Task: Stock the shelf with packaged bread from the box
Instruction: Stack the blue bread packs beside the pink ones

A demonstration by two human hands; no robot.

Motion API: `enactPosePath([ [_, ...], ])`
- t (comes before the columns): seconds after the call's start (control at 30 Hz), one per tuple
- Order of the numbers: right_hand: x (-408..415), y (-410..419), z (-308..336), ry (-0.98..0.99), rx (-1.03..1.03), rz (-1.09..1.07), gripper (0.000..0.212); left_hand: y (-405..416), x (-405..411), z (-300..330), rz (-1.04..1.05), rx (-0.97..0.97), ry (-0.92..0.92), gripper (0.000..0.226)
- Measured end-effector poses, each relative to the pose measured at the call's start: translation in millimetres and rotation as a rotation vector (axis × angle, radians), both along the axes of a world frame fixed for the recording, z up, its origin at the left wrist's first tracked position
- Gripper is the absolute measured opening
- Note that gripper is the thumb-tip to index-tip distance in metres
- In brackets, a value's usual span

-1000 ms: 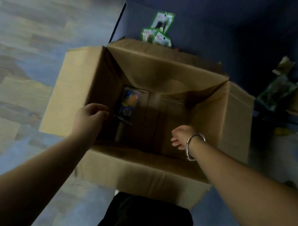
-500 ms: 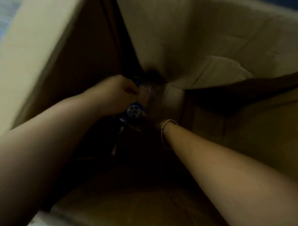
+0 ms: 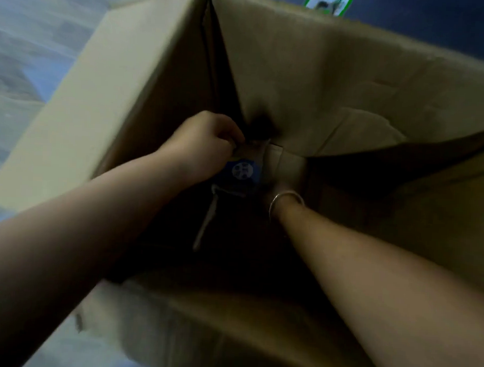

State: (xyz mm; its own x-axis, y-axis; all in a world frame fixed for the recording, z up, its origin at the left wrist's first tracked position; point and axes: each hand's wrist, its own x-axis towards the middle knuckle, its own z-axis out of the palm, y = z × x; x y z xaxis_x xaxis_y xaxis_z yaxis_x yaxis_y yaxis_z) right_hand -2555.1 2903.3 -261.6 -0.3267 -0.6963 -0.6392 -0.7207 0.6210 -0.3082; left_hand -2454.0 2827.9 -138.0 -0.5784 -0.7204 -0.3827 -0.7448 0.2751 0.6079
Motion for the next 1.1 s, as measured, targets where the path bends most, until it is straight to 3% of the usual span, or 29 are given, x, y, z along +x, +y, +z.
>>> enactPosePath([
  [0.03,-5.7,2.6,29.7,-0.148,0.023,-0.288,0.044,4.8,0.3,8.7,-0.01,-0.005,-0.011,0.033],
  [0.07,-9.6,9.8,58.2,-0.194,0.063,-0.312,0.039,9.1,0.8,19.5,-0.027,-0.001,-0.029,0.033],
  [0.13,-26.7,20.8,101.2,0.005,0.036,-0.144,0.037,17.2,2.6,50.1,-0.079,0.005,-0.087,0.03],
  [0.27,-45.5,39.2,234.8,-0.023,0.067,-0.164,0.036,26.4,4.1,144.7,-0.151,0.059,-0.136,0.023],
  [0.33,-56.8,45.8,323.1,-0.092,0.071,-0.229,0.028,31.8,6.0,213.8,-0.176,0.087,-0.17,0.023],
  [0.4,-65.8,48.8,414.7,-0.15,0.057,-0.264,0.012,33.5,5.3,289.2,-0.259,0.105,-0.215,0.037],
  [0.47,-69.6,52.3,512.7,-0.153,0.07,-0.222,0.025,32.4,2.5,373.2,-0.344,0.079,-0.28,0.035],
  [0.63,-69.2,46.2,733.5,-0.117,0.264,0.013,0.019,18.2,-26.1,603.9,-0.527,-0.235,-0.274,0.03],
  [0.8,-64.8,52.7,899.9,-0.057,-0.166,-0.02,0.01,22.4,-47.7,767.8,-0.393,-0.368,0.096,0.031],
  [0.93,-82.1,60.9,978.2,-0.024,-0.46,-0.082,0.031,12.1,-55.7,831.6,-0.334,-0.261,0.354,0.052],
  [1.03,-95.4,70.2,1017.1,-0.068,-0.721,-0.224,0.03,2.4,-54.9,865.8,-0.317,-0.037,0.408,0.057],
  [1.1,-103.1,77.6,1029.3,-0.088,-0.84,-0.307,0.03,0.7,-54.7,877.8,-0.354,-0.057,0.354,0.066],
])
